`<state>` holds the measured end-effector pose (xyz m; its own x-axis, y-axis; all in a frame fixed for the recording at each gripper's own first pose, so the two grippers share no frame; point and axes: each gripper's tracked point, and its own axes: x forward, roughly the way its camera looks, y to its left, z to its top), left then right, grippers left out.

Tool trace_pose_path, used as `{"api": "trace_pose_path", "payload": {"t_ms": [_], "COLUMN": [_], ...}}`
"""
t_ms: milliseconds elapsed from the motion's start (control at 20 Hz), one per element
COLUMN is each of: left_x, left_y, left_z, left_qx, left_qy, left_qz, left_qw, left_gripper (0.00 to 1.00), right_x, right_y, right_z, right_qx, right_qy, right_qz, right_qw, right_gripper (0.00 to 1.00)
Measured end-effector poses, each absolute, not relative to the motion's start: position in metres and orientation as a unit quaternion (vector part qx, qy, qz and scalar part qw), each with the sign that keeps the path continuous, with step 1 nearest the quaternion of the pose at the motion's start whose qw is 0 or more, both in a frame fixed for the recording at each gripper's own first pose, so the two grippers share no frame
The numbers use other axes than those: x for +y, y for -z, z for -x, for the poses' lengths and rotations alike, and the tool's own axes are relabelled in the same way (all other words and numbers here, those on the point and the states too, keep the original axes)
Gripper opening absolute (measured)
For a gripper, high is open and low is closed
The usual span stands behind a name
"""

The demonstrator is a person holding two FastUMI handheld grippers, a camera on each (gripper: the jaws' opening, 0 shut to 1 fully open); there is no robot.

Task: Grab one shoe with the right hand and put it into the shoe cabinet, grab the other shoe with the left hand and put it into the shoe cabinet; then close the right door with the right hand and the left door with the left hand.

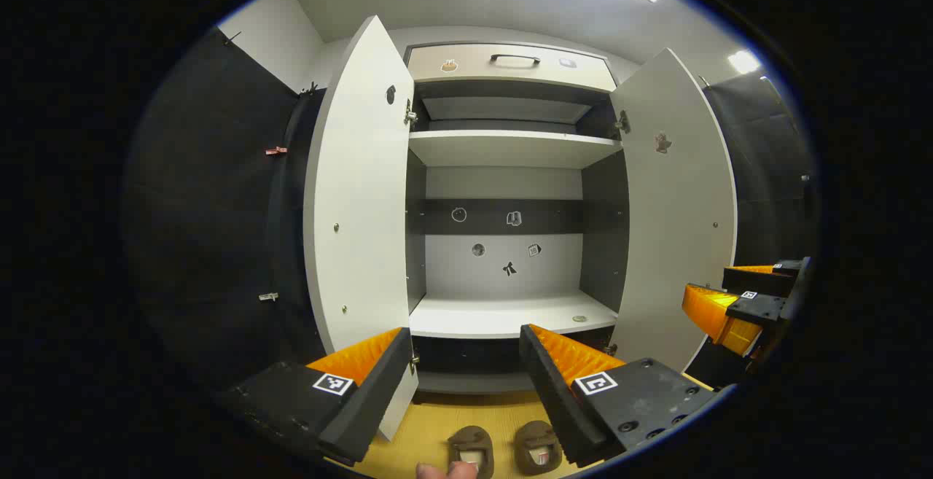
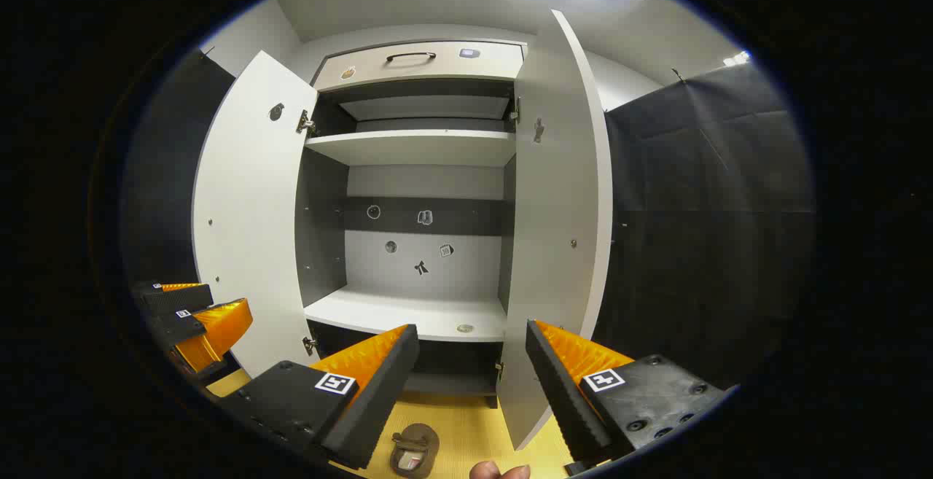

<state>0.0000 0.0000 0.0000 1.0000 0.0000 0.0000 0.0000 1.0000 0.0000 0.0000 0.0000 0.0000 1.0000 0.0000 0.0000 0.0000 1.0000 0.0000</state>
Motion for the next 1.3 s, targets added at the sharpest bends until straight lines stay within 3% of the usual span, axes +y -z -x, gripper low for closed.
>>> {"api": "trace_pose_path", "payload": {"t_ms": [950,1300], "left_x": [0.019,0.034], "left_y": [-0.001,0.006], "left_z": [-0.002,0.002], "left_qx": [-0.003,-0.001], "left_qy": [0.002,-0.004], "left_qz": [-0.004,-0.008], "left_qw": [1.0,1.0], "left_gripper": [0.95,0.95], "right_x": [0.014,0.045], "right_y": [0.007,0.062], "right_z": [0.002,0.007], "right_qx": [0.004,0.076], "right_qy": [0.0,-0.037], "right_qz": [0.004,-0.014], "right_qw": [1.0,0.996], "right_gripper": [0.97,0.98]}}
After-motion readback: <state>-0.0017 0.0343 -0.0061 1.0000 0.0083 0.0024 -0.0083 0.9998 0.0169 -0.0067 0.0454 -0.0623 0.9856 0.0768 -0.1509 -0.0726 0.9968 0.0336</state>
